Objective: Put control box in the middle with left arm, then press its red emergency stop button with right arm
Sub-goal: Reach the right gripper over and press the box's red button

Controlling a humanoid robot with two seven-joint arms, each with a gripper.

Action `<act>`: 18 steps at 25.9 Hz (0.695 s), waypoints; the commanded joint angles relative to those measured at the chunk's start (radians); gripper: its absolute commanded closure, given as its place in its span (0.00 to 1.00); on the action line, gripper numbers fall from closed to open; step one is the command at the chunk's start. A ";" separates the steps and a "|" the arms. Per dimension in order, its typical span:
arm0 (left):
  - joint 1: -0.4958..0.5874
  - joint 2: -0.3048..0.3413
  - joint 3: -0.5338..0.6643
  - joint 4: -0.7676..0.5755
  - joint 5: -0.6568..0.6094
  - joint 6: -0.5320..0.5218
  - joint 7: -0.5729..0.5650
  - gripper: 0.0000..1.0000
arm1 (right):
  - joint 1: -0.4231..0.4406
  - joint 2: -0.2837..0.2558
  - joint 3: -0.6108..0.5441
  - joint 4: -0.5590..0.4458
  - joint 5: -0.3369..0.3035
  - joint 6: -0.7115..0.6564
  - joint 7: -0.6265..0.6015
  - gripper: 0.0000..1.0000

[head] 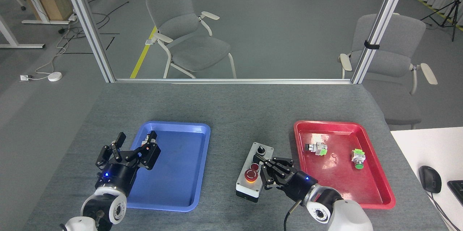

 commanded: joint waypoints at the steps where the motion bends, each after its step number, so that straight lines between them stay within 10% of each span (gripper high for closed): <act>1: 0.003 0.000 0.017 0.001 0.002 0.002 0.033 0.01 | -0.005 0.013 0.023 0.035 0.001 0.001 0.026 1.00; 18: -0.002 -0.004 0.029 0.003 0.002 -0.007 0.027 0.01 | -0.005 0.037 0.038 0.147 0.004 0.006 0.027 1.00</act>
